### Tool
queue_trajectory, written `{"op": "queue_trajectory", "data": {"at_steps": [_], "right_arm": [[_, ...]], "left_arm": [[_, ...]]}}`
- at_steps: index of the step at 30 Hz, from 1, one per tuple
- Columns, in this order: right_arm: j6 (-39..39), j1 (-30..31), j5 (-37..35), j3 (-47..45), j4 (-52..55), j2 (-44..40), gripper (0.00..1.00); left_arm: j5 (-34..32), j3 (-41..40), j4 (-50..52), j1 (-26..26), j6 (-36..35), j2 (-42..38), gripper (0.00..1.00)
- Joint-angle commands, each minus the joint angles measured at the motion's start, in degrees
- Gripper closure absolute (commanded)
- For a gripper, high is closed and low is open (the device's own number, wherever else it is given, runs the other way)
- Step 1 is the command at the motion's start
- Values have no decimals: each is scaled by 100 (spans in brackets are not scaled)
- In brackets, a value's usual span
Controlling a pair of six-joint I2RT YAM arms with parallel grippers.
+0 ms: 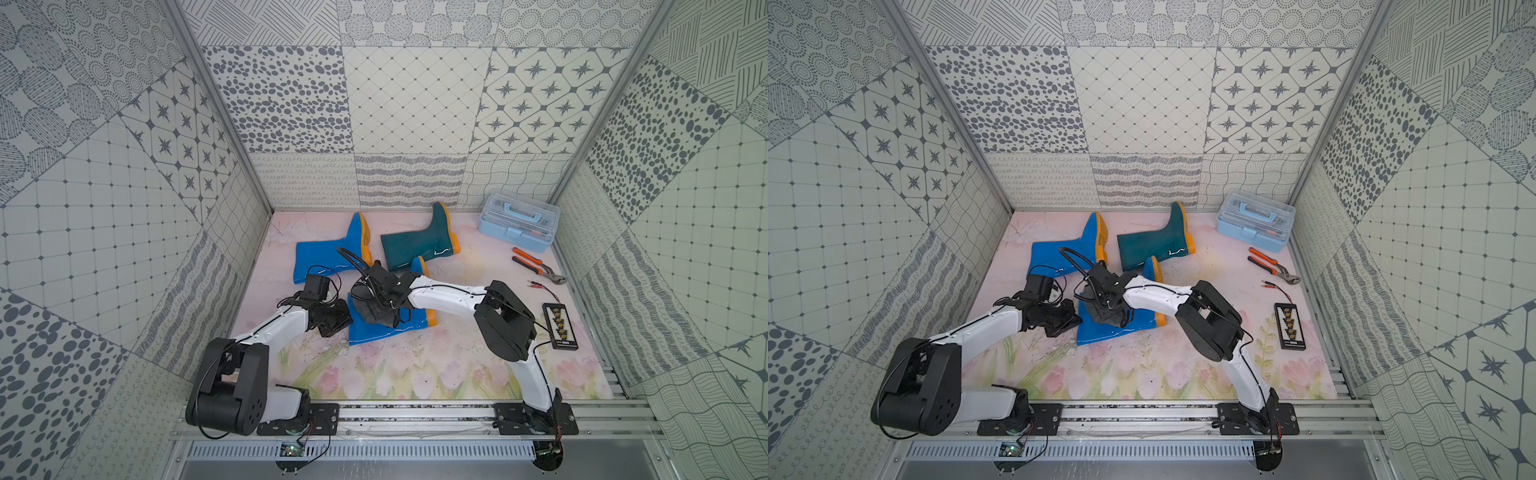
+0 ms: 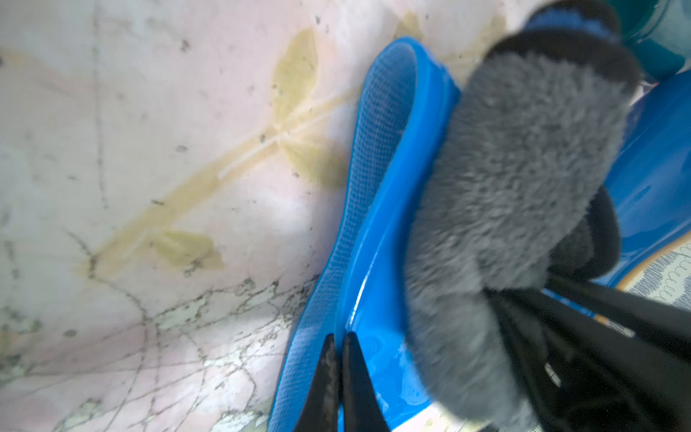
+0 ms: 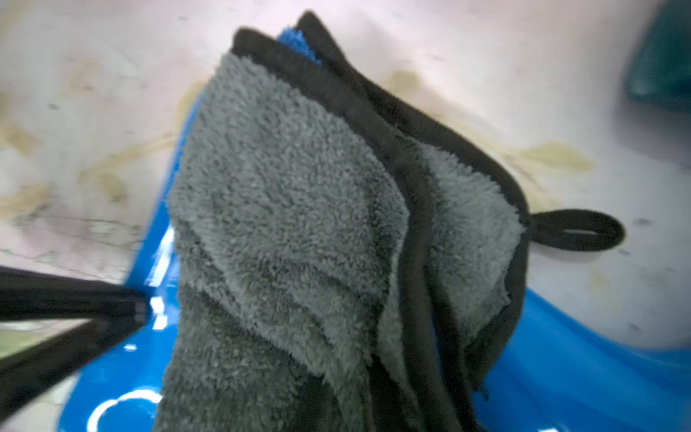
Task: Wipe the rubber boots with a cloth
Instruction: Wipe the dirt off the rubber boot.
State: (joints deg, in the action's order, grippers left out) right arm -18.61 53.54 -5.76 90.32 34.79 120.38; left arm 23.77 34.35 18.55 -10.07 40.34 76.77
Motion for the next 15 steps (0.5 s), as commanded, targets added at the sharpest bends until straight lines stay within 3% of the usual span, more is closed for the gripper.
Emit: {"op": "queue_trajectory", "data": {"at_steps": [1,6,12,15], "right_arm": [[223,-481,-775,-585,538,-767,100],[105,-362,-649,-639,502,-945,100],[-457,592,202,418,85,55,100],[-581,777,685,708,-308,322,100]], "left_arm": [[-136,-42,291,12,-109,-83,100],[-48,-51,237,1,-95,-51,100],[-82,-42,305,-17,-112,-149,100],[-108,-34,342,-19,-110,-188,100]]}}
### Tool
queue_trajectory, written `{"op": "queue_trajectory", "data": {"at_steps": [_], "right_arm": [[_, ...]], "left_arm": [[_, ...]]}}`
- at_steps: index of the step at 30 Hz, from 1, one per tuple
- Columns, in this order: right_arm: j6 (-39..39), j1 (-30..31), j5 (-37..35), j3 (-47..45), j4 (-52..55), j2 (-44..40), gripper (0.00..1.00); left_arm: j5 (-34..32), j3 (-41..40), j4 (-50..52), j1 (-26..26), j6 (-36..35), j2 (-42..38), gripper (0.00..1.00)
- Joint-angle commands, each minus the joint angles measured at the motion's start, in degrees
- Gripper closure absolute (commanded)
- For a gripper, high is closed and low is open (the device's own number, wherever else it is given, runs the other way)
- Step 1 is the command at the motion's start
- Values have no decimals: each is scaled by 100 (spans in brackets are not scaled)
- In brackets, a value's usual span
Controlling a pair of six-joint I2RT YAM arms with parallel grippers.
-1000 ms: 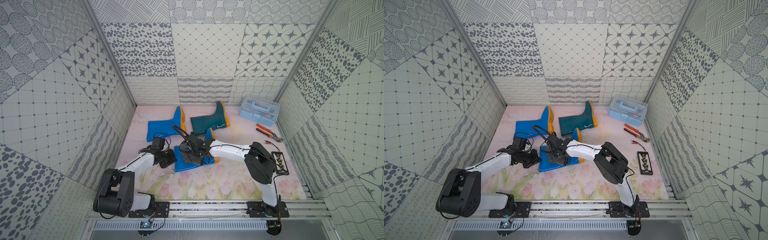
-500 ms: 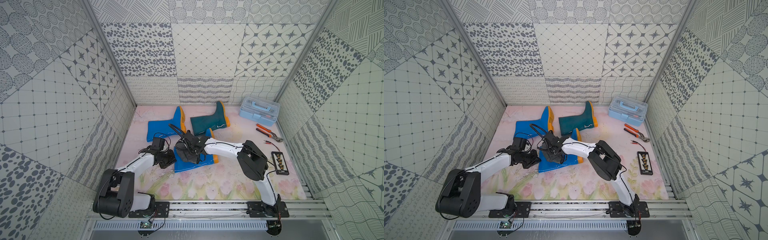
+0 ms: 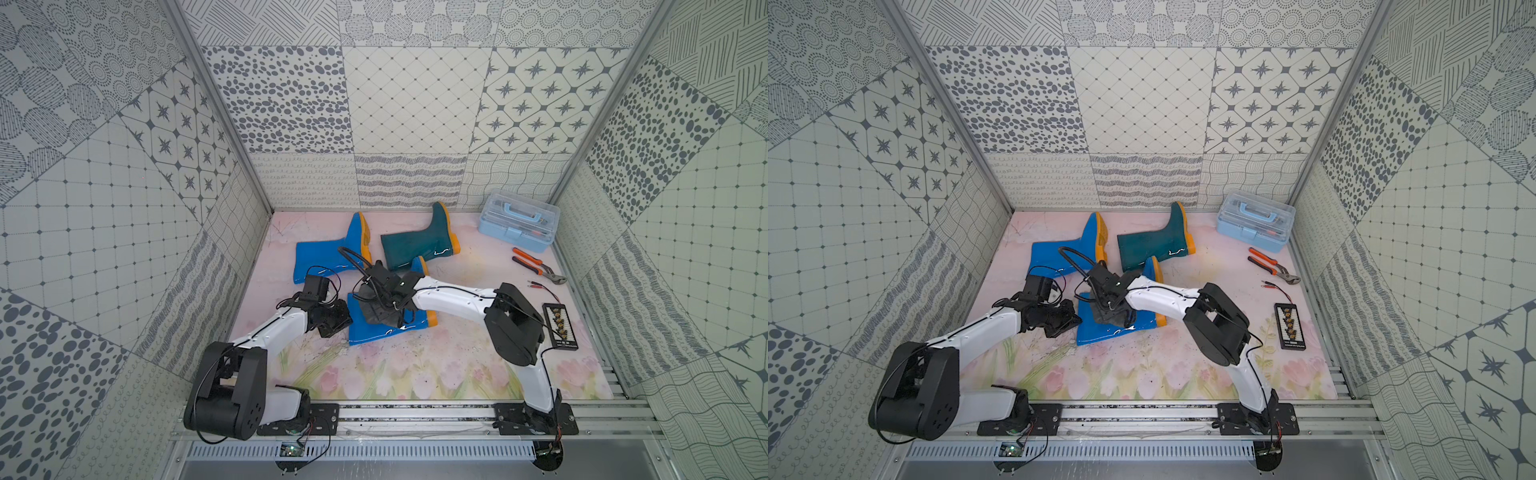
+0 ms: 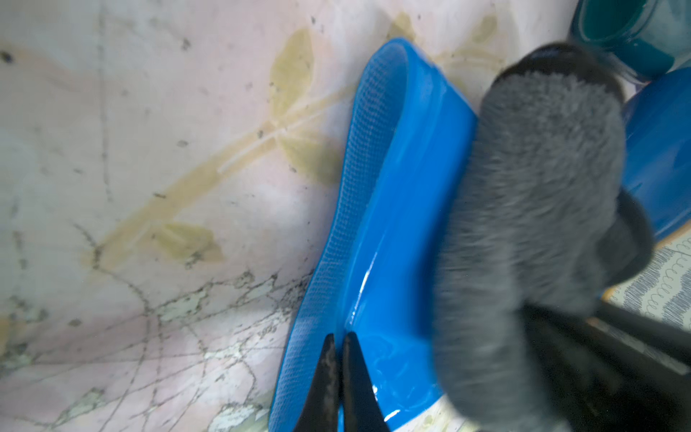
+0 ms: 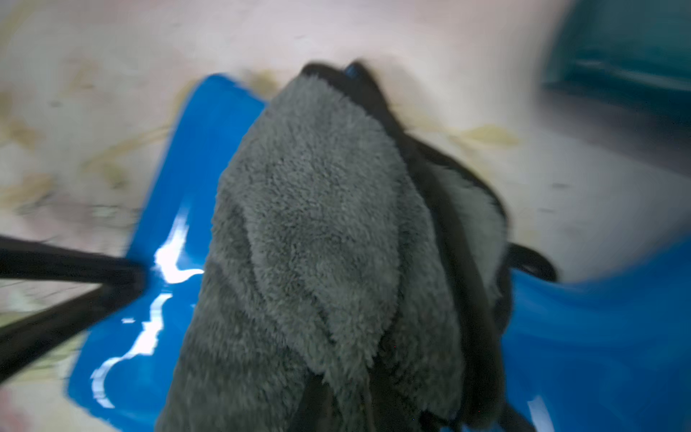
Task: Wipe the rubber boots with a cloth
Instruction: Wipe the dirt off the rubber boot.
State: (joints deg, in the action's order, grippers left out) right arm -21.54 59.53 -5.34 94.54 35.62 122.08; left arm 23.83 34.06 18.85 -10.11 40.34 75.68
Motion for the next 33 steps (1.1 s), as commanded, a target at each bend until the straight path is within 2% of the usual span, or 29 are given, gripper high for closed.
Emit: {"op": "queue_trajectory", "data": {"at_steps": [1,5,9,12,14,17,21,24,26,29,33], "right_arm": [[-299,163,639,293,-451,162,100],[-105,-174,288,-19,-222,-44,100],[155,-690,-317,-1146,-60,-938,100],[264,-925,-687,-1640,44,-1438,100],[255,-903,-726,-1641,73,-1495,100],[48,-581,-405,-1356,-182,-1213,100],[-150,216,123,-379,-344,-413,100],[-252,427,612,298,-283,46,100],[-213,359,498,402,-207,123,100],[-131,-48,370,131,-18,-80,100],[-22,-575,19,-985,7,-1103,100]], "left_arm": [[-116,-4,327,-20,-118,-91,100],[-154,-20,400,-34,-137,-130,100],[-221,-47,437,-29,-134,-227,100],[-239,-61,419,-26,-118,-233,100],[-208,-74,387,-35,-94,-222,100],[-212,-56,421,-51,-83,-221,100],[-245,-60,571,-44,-131,-329,100],[-305,-95,637,-44,-118,-439,100],[-264,-166,544,-43,-13,-491,100],[-186,-221,392,-59,114,-511,100],[-261,-192,482,-64,7,-523,100]]}}
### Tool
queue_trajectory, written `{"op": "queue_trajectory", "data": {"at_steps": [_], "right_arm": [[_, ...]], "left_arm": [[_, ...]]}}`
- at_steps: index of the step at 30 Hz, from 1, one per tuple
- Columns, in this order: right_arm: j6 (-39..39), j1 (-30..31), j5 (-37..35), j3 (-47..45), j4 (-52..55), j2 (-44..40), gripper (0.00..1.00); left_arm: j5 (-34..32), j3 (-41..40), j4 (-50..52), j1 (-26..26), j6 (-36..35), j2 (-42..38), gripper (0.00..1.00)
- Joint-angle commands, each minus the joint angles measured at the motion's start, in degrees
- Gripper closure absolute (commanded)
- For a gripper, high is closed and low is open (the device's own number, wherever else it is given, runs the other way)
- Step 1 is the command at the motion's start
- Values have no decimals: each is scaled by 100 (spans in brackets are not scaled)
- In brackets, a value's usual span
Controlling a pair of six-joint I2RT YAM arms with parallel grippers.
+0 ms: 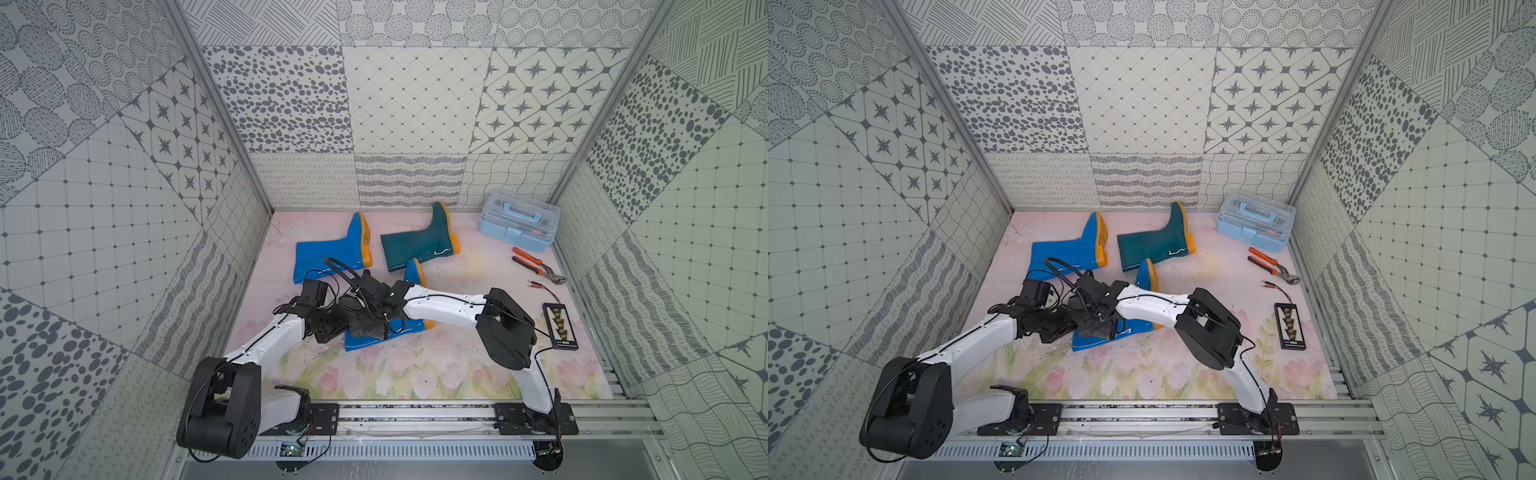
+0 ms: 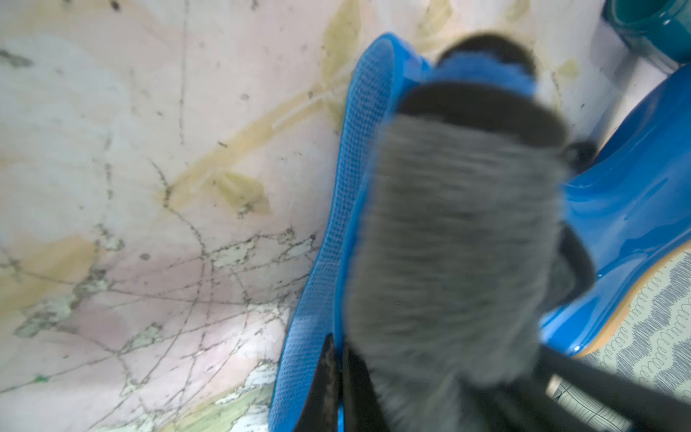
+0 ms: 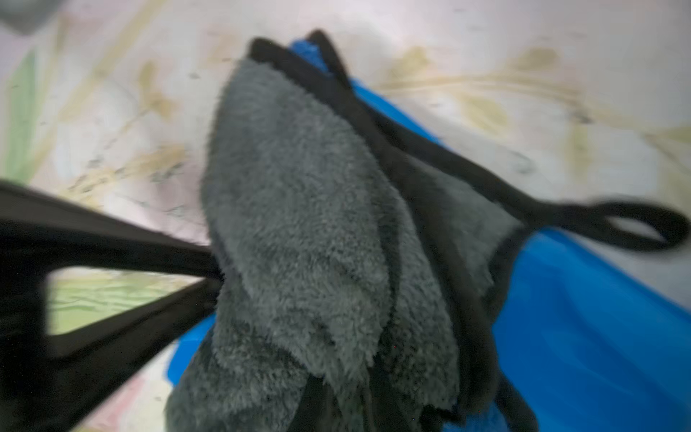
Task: Wipe the rubber boots with a cloth
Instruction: Wipe the dirt off the rubber boot.
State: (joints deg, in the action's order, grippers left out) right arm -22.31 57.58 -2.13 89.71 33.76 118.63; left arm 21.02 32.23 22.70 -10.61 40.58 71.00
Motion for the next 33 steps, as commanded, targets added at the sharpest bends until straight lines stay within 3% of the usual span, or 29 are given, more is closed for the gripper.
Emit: {"op": "queue_trajectory", "data": {"at_steps": [1,4,7,13,24,29,33], "right_arm": [[75,-470,-415,-815,197,-1064,100],[31,-514,-680,-1530,272,-1746,100],[-192,-348,-532,-1776,97,-1825,100],[-163,-144,-715,-734,249,-797,100],[911,-958,-1378,767,952,-344,100],[663,-882,-1307,116,761,-576,100],[209,-472,-1229,-784,501,-943,100]], "left_arm": [[0,-8,103,-11,-37,-57,100],[16,-43,58,-12,-33,-45,100],[69,-94,-61,-23,-6,82,100],[135,-67,-25,-94,-7,184,100],[166,39,-43,-262,157,145,100],[148,-71,-113,-290,203,152,100],[125,-113,-95,-294,205,107,100]]}}
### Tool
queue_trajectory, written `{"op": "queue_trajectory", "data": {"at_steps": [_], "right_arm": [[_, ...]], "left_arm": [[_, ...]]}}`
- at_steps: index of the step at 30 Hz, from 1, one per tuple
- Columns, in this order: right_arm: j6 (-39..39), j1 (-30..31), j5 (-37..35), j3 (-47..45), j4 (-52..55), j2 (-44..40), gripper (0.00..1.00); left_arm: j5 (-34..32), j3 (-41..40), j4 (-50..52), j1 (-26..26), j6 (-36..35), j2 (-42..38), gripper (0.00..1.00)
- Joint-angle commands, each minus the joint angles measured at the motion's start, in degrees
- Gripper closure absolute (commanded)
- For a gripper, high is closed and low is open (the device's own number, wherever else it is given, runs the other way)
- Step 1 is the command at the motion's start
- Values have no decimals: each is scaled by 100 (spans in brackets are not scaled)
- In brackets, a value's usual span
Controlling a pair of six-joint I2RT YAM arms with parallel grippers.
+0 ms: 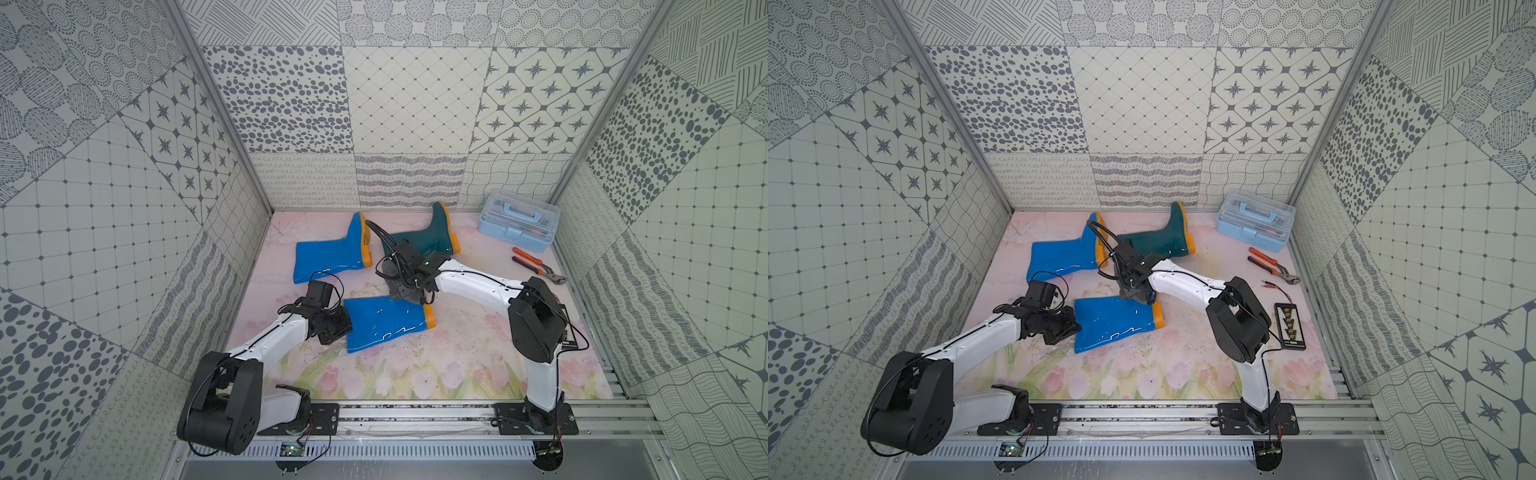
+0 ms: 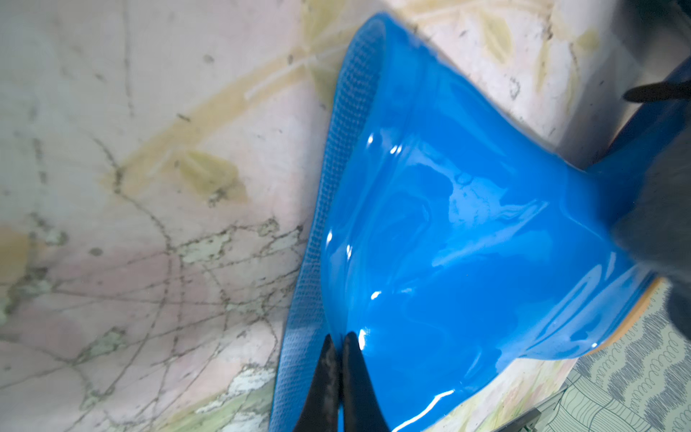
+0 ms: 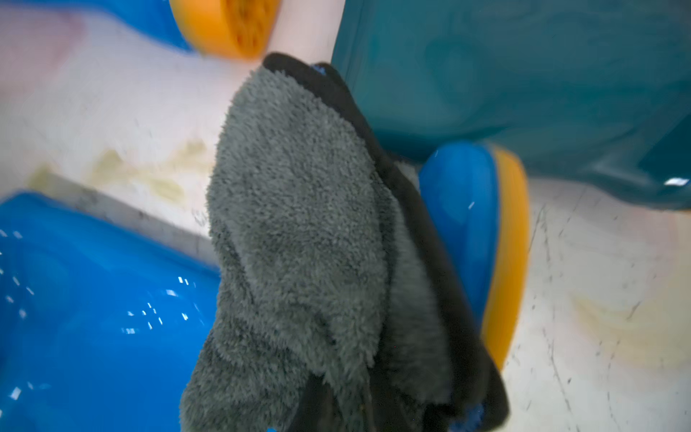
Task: Wipe the rubber boots with a cloth
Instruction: Wipe the dirt off the rubber boot.
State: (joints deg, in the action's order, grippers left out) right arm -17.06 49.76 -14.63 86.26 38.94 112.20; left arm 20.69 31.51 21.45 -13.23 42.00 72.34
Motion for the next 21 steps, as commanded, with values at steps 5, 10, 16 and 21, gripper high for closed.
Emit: {"op": "queue_trajectory", "data": {"at_steps": [5,10,16,21], "right_arm": [[-727,851,-20,-845,143,-558,100],[-375,445,-212,-515,294,-500,100],[407,-277,-271,367,287,-43,100],[680,-448,-321,1002,498,438,100]], "left_arm": [[87,2,147,-33,-37,-53,100],[41,-2,153,-36,-113,41,100],[76,-98,57,-45,-59,77,100],[76,-88,50,-31,-11,51,100]]}}
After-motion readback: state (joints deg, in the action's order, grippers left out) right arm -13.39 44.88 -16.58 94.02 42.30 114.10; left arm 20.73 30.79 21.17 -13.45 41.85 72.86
